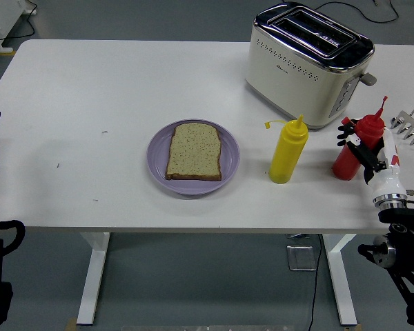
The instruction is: Pick up the cup,pour liquid into bread,place the cup on the desk
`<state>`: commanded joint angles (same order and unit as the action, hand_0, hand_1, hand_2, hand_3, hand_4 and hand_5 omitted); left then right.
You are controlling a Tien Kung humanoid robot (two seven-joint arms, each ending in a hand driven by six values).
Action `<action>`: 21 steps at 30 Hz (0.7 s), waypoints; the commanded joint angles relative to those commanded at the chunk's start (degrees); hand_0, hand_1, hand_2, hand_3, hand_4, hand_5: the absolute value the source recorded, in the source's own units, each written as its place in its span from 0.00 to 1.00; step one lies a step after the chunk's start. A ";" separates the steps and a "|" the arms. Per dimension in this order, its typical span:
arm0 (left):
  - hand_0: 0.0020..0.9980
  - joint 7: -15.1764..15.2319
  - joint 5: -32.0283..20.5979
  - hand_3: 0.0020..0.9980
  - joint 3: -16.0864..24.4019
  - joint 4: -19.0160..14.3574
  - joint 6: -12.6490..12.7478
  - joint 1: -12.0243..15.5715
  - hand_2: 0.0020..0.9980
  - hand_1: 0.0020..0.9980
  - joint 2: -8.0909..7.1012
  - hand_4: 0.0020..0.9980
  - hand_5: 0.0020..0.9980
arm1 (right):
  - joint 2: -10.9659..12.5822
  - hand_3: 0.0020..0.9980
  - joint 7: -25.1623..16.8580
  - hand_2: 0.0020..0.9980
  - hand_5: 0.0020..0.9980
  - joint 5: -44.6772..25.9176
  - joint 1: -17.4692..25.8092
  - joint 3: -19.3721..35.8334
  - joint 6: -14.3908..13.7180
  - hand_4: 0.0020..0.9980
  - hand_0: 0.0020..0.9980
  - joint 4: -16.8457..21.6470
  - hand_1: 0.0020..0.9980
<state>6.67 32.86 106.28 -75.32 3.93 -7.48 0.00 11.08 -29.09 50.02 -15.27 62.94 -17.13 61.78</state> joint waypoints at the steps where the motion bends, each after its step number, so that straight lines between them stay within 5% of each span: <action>1: 0.79 0.00 0.00 0.68 0.01 0.01 0.00 0.00 0.73 0.74 0.00 0.56 1.00 | 0.01 0.50 0.05 0.49 0.28 0.24 0.11 0.01 0.02 0.65 0.43 0.08 0.47; 2: 0.79 0.00 0.00 0.68 0.01 0.01 0.00 0.01 0.73 0.74 0.00 0.56 1.00 | 0.02 0.60 0.13 0.57 0.28 0.45 0.20 0.00 0.06 0.68 0.55 0.14 0.55; 7: 0.79 0.00 0.02 0.68 0.09 -0.02 -0.01 -0.02 0.73 0.74 0.00 0.56 1.00 | 0.04 0.60 0.61 0.57 0.28 1.56 0.57 -0.02 0.30 0.68 0.55 0.25 0.55; 8: 0.79 0.00 0.02 0.69 0.13 -0.02 -0.01 -0.02 0.73 0.74 0.00 0.56 1.00 | 0.05 0.77 0.79 0.70 0.29 1.92 0.70 0.03 0.38 0.71 0.70 0.25 0.68; 13: 0.79 0.00 0.02 0.69 0.24 -0.03 0.00 -0.06 0.73 0.74 0.00 0.56 1.00 | 0.12 0.77 1.32 0.70 0.29 2.56 0.98 0.21 0.87 0.71 0.70 0.30 0.68; 14: 0.79 0.00 0.03 0.69 0.25 -0.03 -0.01 -0.06 0.73 0.73 0.00 0.56 1.00 | 0.17 0.86 1.44 0.82 0.29 2.72 1.17 0.29 1.05 0.74 0.79 0.41 0.75; 19: 0.79 0.00 0.04 0.69 0.31 -0.04 0.00 -0.15 0.73 0.73 0.00 0.56 1.00 | 0.36 0.86 1.77 0.82 0.29 3.37 1.95 0.65 1.66 0.74 0.79 0.96 0.75; 21: 0.79 0.01 0.05 0.69 0.31 -0.04 0.01 -0.18 0.73 0.73 0.00 0.56 1.00 | 0.48 0.93 1.88 0.91 0.28 3.69 2.32 0.81 1.90 0.75 0.86 1.22 0.81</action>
<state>6.68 32.90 106.59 -75.36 3.93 -7.66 0.00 11.55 -27.21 53.72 -12.95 63.74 -15.23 63.00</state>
